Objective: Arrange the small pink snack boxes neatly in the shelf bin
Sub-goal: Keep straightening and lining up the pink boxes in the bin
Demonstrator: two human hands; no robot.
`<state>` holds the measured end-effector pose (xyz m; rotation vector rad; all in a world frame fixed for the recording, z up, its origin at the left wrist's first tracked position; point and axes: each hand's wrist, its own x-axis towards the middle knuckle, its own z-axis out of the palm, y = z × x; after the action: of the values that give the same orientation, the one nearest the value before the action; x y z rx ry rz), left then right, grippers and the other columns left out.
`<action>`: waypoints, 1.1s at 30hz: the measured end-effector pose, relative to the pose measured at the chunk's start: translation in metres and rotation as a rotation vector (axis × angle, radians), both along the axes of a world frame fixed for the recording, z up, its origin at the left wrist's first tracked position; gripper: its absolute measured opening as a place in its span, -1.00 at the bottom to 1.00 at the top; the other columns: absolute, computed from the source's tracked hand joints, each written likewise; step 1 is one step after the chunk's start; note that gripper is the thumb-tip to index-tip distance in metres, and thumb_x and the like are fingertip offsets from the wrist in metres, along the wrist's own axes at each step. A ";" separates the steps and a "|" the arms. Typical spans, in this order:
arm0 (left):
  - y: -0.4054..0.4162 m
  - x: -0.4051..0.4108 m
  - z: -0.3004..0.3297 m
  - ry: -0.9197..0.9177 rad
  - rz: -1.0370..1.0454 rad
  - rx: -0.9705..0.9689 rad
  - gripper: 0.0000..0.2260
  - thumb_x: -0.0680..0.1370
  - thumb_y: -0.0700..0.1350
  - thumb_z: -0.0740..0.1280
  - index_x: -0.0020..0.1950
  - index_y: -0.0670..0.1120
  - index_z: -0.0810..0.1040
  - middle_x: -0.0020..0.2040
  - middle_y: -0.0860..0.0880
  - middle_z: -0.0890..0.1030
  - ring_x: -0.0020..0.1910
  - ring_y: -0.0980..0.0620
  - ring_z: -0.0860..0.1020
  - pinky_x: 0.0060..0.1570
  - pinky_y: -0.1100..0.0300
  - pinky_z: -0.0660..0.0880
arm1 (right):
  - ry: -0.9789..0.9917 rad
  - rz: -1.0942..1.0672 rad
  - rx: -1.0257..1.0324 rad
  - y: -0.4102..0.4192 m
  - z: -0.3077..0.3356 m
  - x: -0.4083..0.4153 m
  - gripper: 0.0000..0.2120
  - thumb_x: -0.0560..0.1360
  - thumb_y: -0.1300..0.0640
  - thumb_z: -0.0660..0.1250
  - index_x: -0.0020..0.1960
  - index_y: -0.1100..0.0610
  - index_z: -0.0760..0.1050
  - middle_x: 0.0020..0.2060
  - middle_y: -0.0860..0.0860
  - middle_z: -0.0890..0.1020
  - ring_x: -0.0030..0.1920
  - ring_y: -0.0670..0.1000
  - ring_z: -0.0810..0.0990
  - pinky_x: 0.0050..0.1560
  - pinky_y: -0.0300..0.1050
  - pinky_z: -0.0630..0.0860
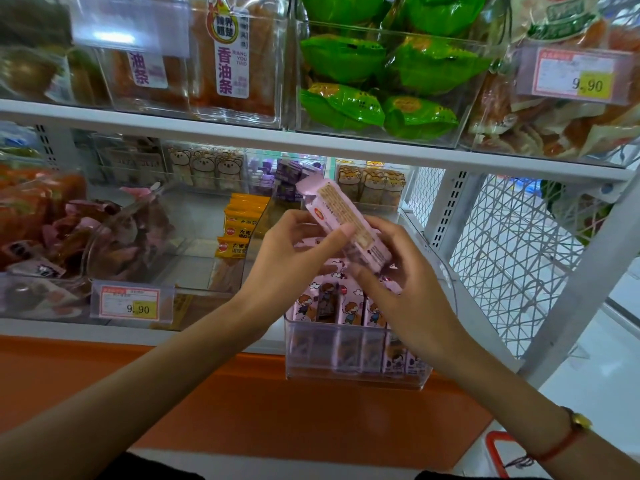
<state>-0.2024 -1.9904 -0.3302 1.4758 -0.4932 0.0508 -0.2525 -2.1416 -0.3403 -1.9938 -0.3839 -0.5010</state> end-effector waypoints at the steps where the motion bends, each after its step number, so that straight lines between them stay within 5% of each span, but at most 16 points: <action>1: 0.000 0.000 0.000 0.002 -0.004 0.003 -0.47 0.33 0.11 0.41 0.23 -0.04 0.42 0.12 0.02 0.60 -0.03 0.17 0.65 -0.17 0.32 0.58 | -0.013 -0.011 0.038 0.000 0.001 0.000 -0.53 0.47 0.01 0.33 0.36 -0.07 0.34 0.19 -0.11 0.53 0.14 -0.17 0.55 0.09 -0.23 0.55; 5: 0.007 0.004 0.003 0.011 -0.073 -0.003 -0.31 0.37 0.03 0.45 0.44 0.11 0.24 0.32 0.07 0.49 0.21 0.15 0.55 0.12 0.15 0.56 | 0.175 0.060 0.299 -0.008 0.006 0.003 -0.59 0.37 -0.01 0.32 0.22 -0.12 0.46 0.05 -0.06 0.63 -0.01 -0.07 0.64 -0.06 -0.26 0.57; 9: 0.009 0.003 0.006 -0.006 -0.088 -0.021 -0.47 0.45 -0.17 0.43 0.37 0.03 0.36 0.27 -0.02 0.53 0.09 0.09 0.63 -0.01 0.23 0.59 | 0.357 0.167 0.546 -0.015 0.007 0.005 -0.55 0.40 0.10 0.30 0.30 0.09 0.47 0.03 0.12 0.65 -0.10 0.03 0.66 -0.14 -0.22 0.57; 16: 0.005 0.005 0.000 0.001 0.042 -0.037 -0.62 0.42 -0.12 0.49 0.13 -0.18 0.43 0.03 -0.23 0.60 -0.08 0.09 0.67 -0.16 0.36 0.56 | 0.295 0.110 0.800 -0.026 0.012 0.010 -0.59 0.37 0.16 0.37 0.21 0.21 0.50 -0.10 0.06 0.68 -0.14 -0.05 0.65 -0.18 -0.27 0.58; 20: 0.003 0.006 0.000 -0.109 0.057 0.063 -0.69 0.46 -0.07 0.43 0.15 -0.01 0.45 0.08 -0.10 0.61 0.02 0.01 0.65 -0.03 0.13 0.61 | 0.313 0.062 0.790 -0.027 0.009 0.012 -0.66 0.40 0.07 0.34 0.14 0.16 0.54 -0.14 0.01 0.69 -0.12 -0.07 0.64 -0.13 -0.25 0.57; 23: 0.005 0.007 0.002 -0.219 0.070 0.086 -0.83 0.50 -0.11 0.38 0.07 0.04 0.50 0.00 0.08 0.64 -0.02 0.11 0.65 -0.04 0.18 0.60 | 0.295 -0.034 0.586 -0.025 0.006 0.016 -0.64 0.46 -0.04 0.31 0.19 0.10 0.53 -0.11 -0.04 0.69 -0.06 -0.07 0.65 -0.07 -0.21 0.55; 26: 0.011 0.013 0.002 -0.260 0.183 0.047 -0.80 0.50 -0.08 0.37 0.11 0.02 0.50 -0.03 0.15 0.65 -0.04 0.20 0.64 -0.09 0.32 0.57 | 0.208 -0.271 0.032 -0.024 -0.002 0.024 -0.55 0.55 -0.05 0.25 0.41 -0.02 0.30 0.07 -0.17 0.56 0.04 -0.13 0.57 -0.01 -0.15 0.53; 28: 0.015 0.020 0.000 -0.270 0.275 0.068 -0.72 0.49 -0.08 0.39 0.19 0.03 0.48 0.02 0.09 0.62 -0.05 0.23 0.63 -0.12 0.38 0.56 | 0.130 -0.298 -0.312 -0.026 -0.010 0.031 -0.51 0.58 0.01 0.21 0.47 0.00 0.20 0.26 -0.08 0.47 0.22 -0.06 0.47 0.22 -0.04 0.46; 33: 0.009 0.045 0.000 -0.287 0.334 0.317 -0.66 0.48 -0.07 0.42 0.25 -0.02 0.50 0.13 0.00 0.59 -0.03 0.08 0.62 -0.05 0.13 0.63 | 0.122 -0.277 -0.777 -0.028 -0.027 0.048 -0.50 0.62 -0.08 0.06 0.53 -0.03 0.07 0.50 -0.02 0.22 0.45 0.00 0.23 0.44 -0.05 0.11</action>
<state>-0.1576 -1.9810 -0.3305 1.8635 -0.4956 0.4713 -0.2042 -2.1701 -0.3675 -2.8409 -0.2408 -0.4307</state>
